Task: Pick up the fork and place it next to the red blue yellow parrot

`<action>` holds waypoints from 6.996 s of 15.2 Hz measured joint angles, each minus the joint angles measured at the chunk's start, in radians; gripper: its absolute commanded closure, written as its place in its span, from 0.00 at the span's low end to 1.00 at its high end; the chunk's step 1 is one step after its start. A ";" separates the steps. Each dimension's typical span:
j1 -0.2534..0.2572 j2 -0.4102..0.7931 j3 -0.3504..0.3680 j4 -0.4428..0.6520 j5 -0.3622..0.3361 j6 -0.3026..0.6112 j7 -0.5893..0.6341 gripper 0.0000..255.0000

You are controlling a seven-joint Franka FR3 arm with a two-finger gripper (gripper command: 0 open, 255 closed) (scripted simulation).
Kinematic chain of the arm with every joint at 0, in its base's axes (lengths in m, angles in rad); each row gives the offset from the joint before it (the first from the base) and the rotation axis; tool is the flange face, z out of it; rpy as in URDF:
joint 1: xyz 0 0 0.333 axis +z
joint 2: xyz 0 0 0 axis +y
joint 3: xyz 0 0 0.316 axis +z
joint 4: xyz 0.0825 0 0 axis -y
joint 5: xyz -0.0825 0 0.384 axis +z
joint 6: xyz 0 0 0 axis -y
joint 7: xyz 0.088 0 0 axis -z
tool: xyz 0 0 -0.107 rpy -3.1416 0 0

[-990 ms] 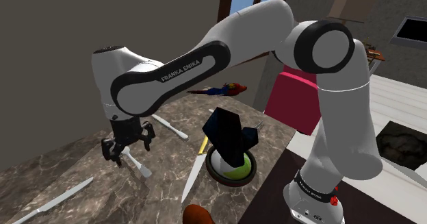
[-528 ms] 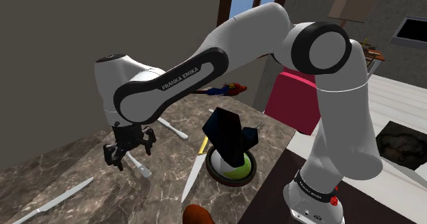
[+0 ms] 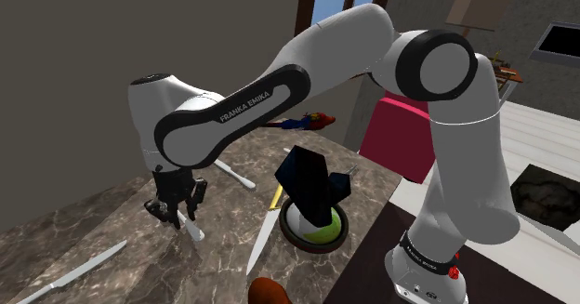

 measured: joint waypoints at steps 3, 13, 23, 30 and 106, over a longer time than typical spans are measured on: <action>0.000 0.000 0.000 0.000 0.000 0.000 0.000 1.00; -0.007 -0.047 0.009 0.025 0.015 -0.070 -0.005 1.00; -0.009 -0.090 0.017 0.103 0.031 -0.189 -0.008 1.00; -0.009 -0.110 0.021 0.167 0.038 -0.271 -0.009 1.00; -0.456 -0.233 -0.256 -0.282 0.067 0.047 -0.715 0.00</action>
